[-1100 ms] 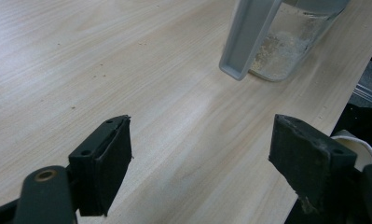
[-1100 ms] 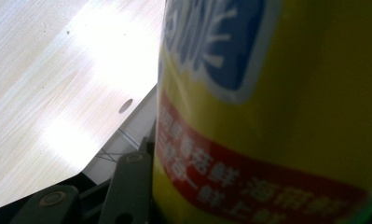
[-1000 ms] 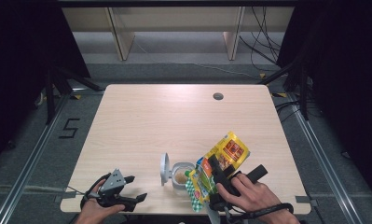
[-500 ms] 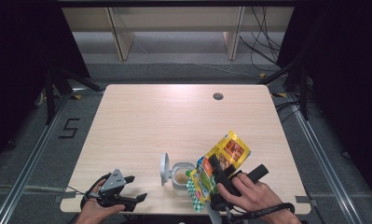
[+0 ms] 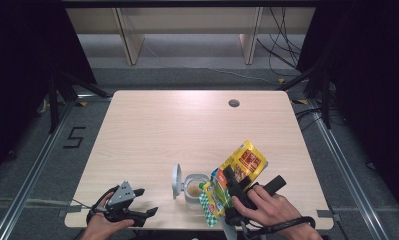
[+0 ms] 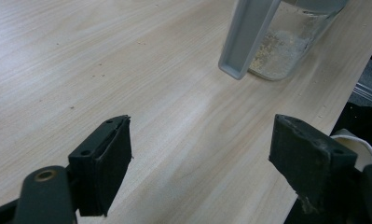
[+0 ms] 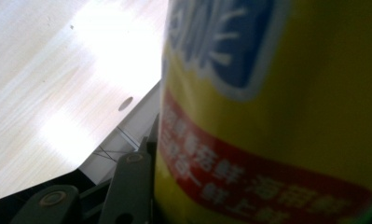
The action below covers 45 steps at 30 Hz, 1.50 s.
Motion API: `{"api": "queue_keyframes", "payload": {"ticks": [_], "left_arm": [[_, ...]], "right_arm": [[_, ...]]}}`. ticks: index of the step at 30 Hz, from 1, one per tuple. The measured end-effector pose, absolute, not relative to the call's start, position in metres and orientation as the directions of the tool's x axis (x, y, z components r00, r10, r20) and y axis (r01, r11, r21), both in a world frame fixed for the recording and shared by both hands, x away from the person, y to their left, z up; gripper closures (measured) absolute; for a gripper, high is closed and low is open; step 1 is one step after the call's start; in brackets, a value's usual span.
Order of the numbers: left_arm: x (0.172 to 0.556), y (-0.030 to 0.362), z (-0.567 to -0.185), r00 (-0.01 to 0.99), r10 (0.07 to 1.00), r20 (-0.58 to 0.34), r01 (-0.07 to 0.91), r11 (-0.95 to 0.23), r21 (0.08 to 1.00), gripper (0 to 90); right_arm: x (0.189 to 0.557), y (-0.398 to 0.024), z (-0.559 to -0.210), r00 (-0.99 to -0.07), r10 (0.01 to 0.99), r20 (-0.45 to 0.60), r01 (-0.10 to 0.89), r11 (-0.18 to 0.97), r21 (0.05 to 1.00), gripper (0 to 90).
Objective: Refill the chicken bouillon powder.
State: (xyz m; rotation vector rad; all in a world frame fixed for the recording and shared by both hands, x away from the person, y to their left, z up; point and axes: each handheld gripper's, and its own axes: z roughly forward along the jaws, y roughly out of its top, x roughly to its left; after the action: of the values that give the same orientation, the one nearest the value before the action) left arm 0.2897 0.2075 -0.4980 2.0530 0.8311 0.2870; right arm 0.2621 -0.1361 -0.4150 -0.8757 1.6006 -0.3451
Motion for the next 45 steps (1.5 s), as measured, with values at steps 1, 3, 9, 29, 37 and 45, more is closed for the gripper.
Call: {"api": "queue_keyframes", "payload": {"ticks": [1,3,9,29,37,45], "left_arm": [[0.2892,0.2078,-0.4970,0.751,0.653,-0.104,0.454,-0.395,0.798,20.2],[0.2904,0.2087,-0.4977,0.751,0.655,-0.089,0.447,-0.404,0.798,20.1],[0.2907,0.2084,-0.4976,0.759,0.645,-0.085,0.433,-0.403,0.806,20.1],[0.2905,0.2086,-0.4971,0.761,0.643,-0.083,0.436,-0.413,0.800,20.2],[0.2905,0.2084,-0.4973,0.761,0.644,-0.085,0.437,-0.411,0.800,20.2],[0.2905,0.2084,-0.4973,0.760,0.644,-0.084,0.437,-0.411,0.800,20.1]], "right_arm": [[0.2628,-0.1362,-0.4144,-0.012,-0.699,-0.715,-0.355,0.671,-0.650,62.4],[0.2627,-0.1362,-0.4143,-0.008,-0.696,-0.718,-0.350,0.675,-0.650,62.4],[0.2634,-0.1356,-0.4145,-0.006,-0.701,-0.713,-0.358,0.667,-0.653,62.5],[0.2609,-0.1363,-0.4084,0.024,-0.734,-0.679,-0.355,0.628,-0.692,62.6],[0.2594,-0.1369,-0.4077,0.027,-0.734,-0.678,-0.363,0.625,-0.691,62.6],[0.2597,-0.1381,-0.4066,0.035,-0.745,-0.666,-0.361,0.612,-0.703,62.7]]}}
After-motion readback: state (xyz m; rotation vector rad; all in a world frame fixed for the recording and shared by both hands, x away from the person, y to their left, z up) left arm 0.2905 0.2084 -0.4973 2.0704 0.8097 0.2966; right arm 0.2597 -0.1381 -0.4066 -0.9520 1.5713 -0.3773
